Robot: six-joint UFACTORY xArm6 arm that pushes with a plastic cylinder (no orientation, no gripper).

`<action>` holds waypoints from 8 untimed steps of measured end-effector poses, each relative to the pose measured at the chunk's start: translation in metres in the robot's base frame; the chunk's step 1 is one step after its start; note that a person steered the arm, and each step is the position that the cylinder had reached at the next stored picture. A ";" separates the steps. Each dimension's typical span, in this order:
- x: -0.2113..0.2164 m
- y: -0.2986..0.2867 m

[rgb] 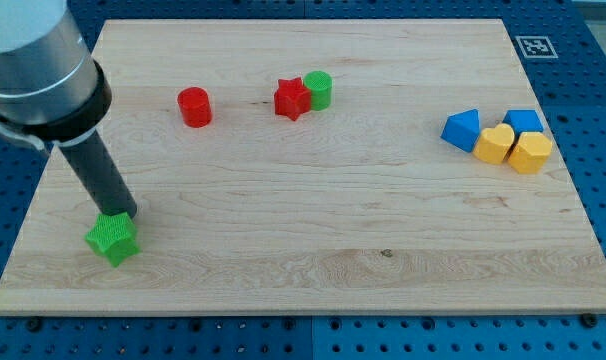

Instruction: Place the red circle towards the top right of the green star

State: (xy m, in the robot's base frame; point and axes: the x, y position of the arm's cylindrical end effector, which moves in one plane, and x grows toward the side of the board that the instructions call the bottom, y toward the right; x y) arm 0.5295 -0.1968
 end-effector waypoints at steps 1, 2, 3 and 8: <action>-0.016 0.000; -0.065 -0.010; -0.102 -0.032; -0.186 0.077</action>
State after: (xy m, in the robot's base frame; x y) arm 0.3438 -0.1199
